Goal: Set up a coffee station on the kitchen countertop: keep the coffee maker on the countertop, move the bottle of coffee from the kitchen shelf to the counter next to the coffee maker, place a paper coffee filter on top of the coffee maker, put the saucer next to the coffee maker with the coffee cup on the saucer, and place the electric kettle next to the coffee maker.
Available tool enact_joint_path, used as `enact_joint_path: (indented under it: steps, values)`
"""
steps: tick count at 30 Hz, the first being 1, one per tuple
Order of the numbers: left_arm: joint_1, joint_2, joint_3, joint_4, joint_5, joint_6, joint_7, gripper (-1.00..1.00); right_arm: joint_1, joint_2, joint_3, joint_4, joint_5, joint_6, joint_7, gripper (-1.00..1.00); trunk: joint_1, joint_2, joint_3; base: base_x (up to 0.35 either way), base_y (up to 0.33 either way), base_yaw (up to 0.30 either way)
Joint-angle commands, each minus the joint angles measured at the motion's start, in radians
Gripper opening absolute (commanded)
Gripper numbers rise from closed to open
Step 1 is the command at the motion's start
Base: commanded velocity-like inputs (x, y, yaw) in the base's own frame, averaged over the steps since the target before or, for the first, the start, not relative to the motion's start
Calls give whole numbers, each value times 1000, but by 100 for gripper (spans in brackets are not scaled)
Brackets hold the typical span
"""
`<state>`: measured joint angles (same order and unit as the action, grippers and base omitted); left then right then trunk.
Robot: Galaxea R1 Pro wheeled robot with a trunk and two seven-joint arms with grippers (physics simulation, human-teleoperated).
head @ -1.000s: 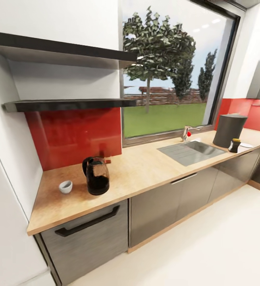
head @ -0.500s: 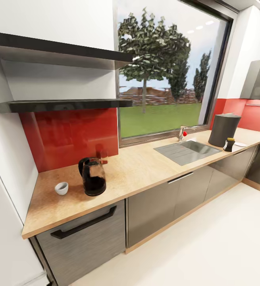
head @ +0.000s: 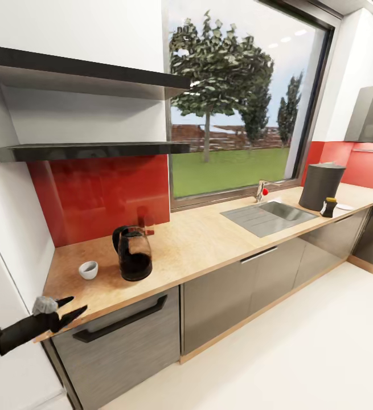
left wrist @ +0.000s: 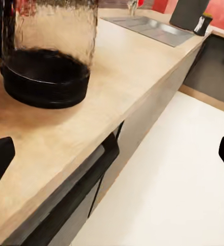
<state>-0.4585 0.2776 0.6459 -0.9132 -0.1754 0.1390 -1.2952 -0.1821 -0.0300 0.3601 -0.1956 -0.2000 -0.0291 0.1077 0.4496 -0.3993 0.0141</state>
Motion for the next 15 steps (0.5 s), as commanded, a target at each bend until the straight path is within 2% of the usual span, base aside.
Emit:
enact_joint_path:
  steps: [1,3,6,8,10,13,15]
  values:
    - [-25,16,3,-1,-6,39,-26,100,0,-1,7,1,-10,-3,3,100,0,-1,-1,0,0,0]
    - [-84,44,1,-2,-8,99,-60,100,0,0,7,1,-10,-3,3,100,0,-1,-1,0,0,0]
    - [-150,57,-2,-3,-14,157,-75,100,0,0,7,1,-10,-3,3,100,0,-1,-1,0,0,0]
    - [-192,61,-3,-3,-29,181,-77,100,0,-1,7,1,-10,-3,3,100,0,-1,-1,0,0,0]
    - [-221,61,-3,-3,-72,188,-77,100,0,-1,7,2,-10,-3,3,100,0,-1,-1,0,0,0]
    - [-246,60,-3,-2,-155,192,-79,100,0,-1,6,2,-9,-4,3,100,0,-1,-1,0,0,0]
    - [-247,58,-3,-1,-186,192,-78,100,0,-1,5,3,-10,-4,3,100,0,-1,-1,0,0,0]
